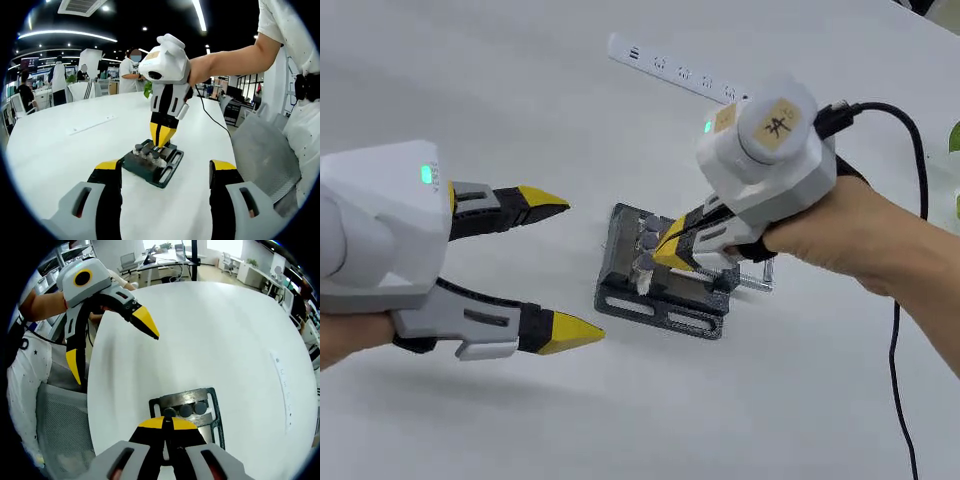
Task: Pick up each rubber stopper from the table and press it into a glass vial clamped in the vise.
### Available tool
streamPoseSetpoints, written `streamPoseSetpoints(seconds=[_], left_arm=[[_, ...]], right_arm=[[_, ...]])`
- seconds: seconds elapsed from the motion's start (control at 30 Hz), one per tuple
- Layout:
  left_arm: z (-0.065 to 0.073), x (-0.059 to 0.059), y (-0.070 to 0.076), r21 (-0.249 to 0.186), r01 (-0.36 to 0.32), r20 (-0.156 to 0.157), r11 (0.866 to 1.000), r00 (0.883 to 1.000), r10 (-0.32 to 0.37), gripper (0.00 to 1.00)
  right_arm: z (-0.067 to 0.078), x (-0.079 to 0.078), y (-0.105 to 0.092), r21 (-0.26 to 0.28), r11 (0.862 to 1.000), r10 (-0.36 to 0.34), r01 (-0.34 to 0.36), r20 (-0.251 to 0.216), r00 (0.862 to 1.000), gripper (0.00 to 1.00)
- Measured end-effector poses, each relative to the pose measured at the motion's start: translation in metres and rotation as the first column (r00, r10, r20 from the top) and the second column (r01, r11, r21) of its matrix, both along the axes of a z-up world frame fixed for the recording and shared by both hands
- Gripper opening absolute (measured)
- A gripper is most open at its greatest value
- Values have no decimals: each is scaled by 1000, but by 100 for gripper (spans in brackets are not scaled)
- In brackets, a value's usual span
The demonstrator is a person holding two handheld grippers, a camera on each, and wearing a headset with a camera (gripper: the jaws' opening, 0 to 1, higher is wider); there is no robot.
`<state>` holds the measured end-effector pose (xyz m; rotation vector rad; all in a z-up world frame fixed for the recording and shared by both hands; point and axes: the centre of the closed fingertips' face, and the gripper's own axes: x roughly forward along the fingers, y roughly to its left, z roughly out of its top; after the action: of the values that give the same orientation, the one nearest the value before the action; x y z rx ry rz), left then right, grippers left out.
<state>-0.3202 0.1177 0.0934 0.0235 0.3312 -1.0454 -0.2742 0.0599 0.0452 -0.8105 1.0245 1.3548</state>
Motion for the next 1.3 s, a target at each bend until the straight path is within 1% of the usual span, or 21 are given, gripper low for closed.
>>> streamPoseSetpoints(seconds=[0.07,0.1,0.2,0.23,0.3,0.4,0.53,0.57,0.63,0.67,0.73,0.77,0.8,0.87,0.9,0.97,1.07,1.17,1.2,1.23,1.3], left_arm=[[1,0,0,8,3,1,1000,1000,-3,71],[1,-1,0,13,5,3,1000,1000,-5,71],[1,-1,2,28,9,3,1000,1000,-9,72],[1,-1,2,34,11,4,999,1000,-11,72],[1,-2,3,42,12,6,999,1000,-12,73],[3,-2,5,54,13,11,998,1000,-13,75],[5,-2,7,67,7,15,998,1000,-8,78],[5,-1,7,69,5,15,998,1000,-6,78],[7,-1,7,72,4,18,997,1000,-5,81],[7,-2,7,79,6,20,997,1000,-7,81],[9,-2,7,81,6,23,997,1000,-8,83],[9,-2,8,85,4,22,996,1000,-6,85],[9,-3,8,87,4,21,996,1000,-6,86],[10,-3,9,90,2,17,996,1000,-3,88],[10,-4,9,90,-1,14,996,1000,0,90],[10,-5,8,91,-1,13,996,1000,0,93],[8,-7,8,108,-1,10,994,1000,0,95],[7,-9,7,116,-2,9,993,1000,1,98],[7,-10,7,120,-1,6,993,1000,0,99],[5,-11,7,124,0,-4,992,1000,1,99],[3,-12,7,134,0,-7,991,1000,1,99]], right_arm=[[2,-1,-2,19,1000,-17,17,5,1000,0],[6,-3,-2,45,998,-37,37,6,999,1],[12,-6,-6,94,993,-77,77,3,997,4],[14,-6,-8,113,989,-95,94,3,995,6],[16,-7,-11,133,985,-113,112,1,994,9],[21,-10,-15,191,969,-161,158,1,987,13],[29,-12,-25,265,939,-226,219,-3,974,18],[30,-10,-29,285,928,-248,240,-9,969,21],[33,-13,-33,313,913,-269,261,-18,963,23],[35,-15,-37,330,902,-286,277,-22,958,26],[38,-18,-42,360,888,-300,287,-19,954,29],[39,-21,-47,370,877,-318,306,-32,948,31],[40,-22,-49,381,872,-320,307,-30,947,33],[42,-24,-55,410,852,-345,326,-29,938,37],[43,-26,-59,424,844,-350,329,-29,936,39],[42,-29,-64,435,835,-357,336,-35,933,43],[40,-35,-72,449,825,-368,342,-31,929,48],[39,-37,-81,485,803,-383,346,-26,924,54],[38,-39,-83,491,799,-384,347,-26,923,55],[37,-40,-86,498,793,-388,350,-29,921,56],[35,-41,-91,511,786,-392,348,-25,920,60]])
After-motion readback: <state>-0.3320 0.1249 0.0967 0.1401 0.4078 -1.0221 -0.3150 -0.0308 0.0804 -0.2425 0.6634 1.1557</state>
